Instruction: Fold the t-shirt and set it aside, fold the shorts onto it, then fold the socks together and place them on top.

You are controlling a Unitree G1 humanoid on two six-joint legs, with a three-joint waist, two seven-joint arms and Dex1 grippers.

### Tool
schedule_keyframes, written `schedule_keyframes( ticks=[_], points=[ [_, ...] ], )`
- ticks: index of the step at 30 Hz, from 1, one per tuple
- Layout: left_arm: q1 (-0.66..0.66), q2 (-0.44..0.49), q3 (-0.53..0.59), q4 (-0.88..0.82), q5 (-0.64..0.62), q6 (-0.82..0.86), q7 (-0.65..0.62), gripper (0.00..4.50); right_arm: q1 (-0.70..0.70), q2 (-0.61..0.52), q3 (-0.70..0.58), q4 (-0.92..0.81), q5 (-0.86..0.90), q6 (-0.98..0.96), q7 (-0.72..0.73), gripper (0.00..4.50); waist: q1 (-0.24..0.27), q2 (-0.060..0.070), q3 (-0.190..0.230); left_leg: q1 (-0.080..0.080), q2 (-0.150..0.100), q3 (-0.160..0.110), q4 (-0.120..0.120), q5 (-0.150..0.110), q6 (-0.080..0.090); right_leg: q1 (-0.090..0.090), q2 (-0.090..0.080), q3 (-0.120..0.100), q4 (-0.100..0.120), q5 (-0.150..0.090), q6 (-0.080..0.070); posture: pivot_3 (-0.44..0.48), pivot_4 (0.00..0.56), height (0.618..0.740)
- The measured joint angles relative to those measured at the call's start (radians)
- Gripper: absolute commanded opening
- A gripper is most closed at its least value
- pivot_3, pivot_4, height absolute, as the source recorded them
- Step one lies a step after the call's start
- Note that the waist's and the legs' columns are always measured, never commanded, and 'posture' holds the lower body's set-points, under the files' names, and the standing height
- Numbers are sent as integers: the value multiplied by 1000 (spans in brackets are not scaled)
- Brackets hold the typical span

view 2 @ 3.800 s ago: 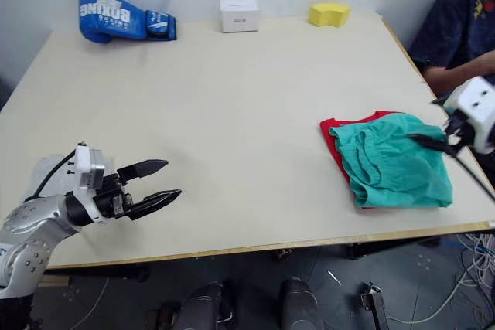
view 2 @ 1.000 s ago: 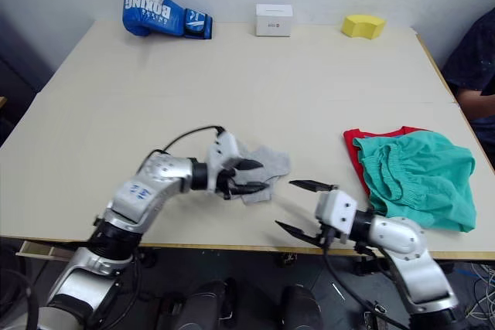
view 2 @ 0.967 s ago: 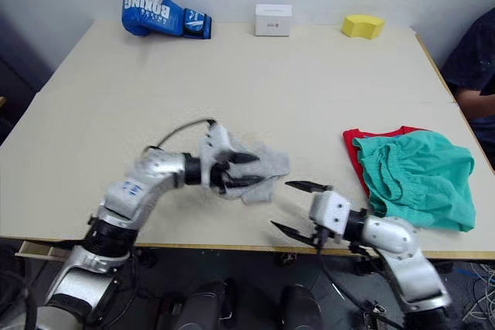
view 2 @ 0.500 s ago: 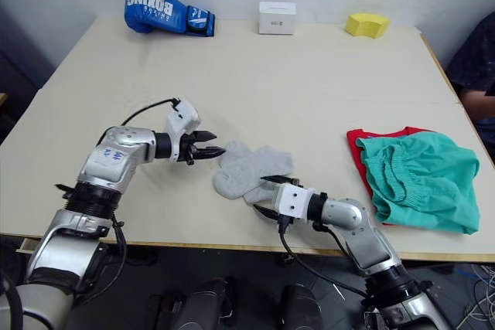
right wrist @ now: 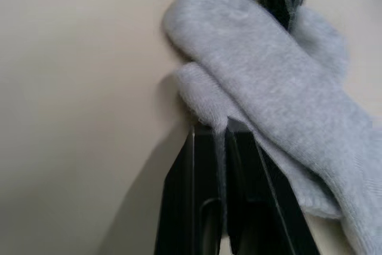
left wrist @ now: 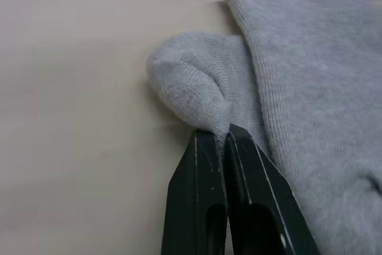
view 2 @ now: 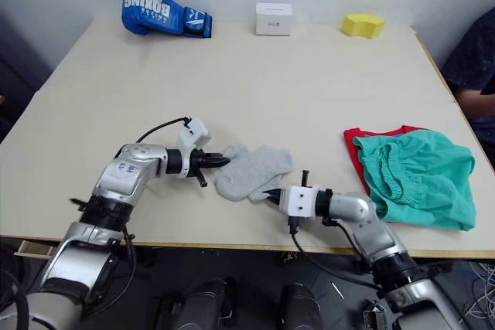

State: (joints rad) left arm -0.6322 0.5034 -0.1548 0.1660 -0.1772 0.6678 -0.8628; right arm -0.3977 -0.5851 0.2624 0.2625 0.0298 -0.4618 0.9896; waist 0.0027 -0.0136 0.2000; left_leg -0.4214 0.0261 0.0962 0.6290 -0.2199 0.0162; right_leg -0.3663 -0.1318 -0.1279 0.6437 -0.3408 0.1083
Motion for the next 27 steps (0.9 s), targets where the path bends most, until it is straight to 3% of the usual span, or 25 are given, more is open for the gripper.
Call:
schedule_keyframes(
  ticks=[8, 11, 16, 22, 24, 27],
  points=[
    [176, 35, 29, -350, -30, 167, 101, 8, -143, -5, -6, 285, 87, -192, 203, 0, -6, 0, 0, 0, 1, 0, 1, 0, -1, 0, 0, 5, 0, 0, 0, 0, 150, 740],
    [208, 23, 48, -397, -37, 210, 152, 666, -158, 6, -6, 316, 117, -193, 247, 654, -5, 0, 0, 0, 1, 0, 1, -1, -1, 1, 0, 9, -1, 0, 0, 0, 150, 740],
    [262, 25, 102, -488, -77, 305, 201, 2224, -136, -11, -14, 297, 167, -161, 321, 2361, -5, 0, 0, 0, 2, -1, 1, -1, -2, 1, 0, 9, -1, 0, 0, 0, 150, 740],
    [332, 169, 256, -685, -247, 595, 158, 4025, -55, -178, -52, 148, 304, 126, 470, 4310, -5, 1, 0, 1, 3, -1, 1, -3, -1, 1, -1, 10, -1, -1, -1, 0, 150, 740],
    [328, 161, 300, -735, -324, 725, 147, 4421, -98, -202, -62, 128, 319, 316, 462, 4500, -6, 1, 0, 1, 3, -1, 2, -4, -1, 2, -2, 11, -1, -1, -1, 0, 150, 740],
    [317, 98, 285, -781, -406, 850, 153, 4421, -238, -169, -85, 156, 332, 577, 377, 4500, -12, 1, 0, 1, 5, 0, 2, -6, -3, 1, -2, 12, -1, -1, -2, 0, 150, 740]
  ],
)
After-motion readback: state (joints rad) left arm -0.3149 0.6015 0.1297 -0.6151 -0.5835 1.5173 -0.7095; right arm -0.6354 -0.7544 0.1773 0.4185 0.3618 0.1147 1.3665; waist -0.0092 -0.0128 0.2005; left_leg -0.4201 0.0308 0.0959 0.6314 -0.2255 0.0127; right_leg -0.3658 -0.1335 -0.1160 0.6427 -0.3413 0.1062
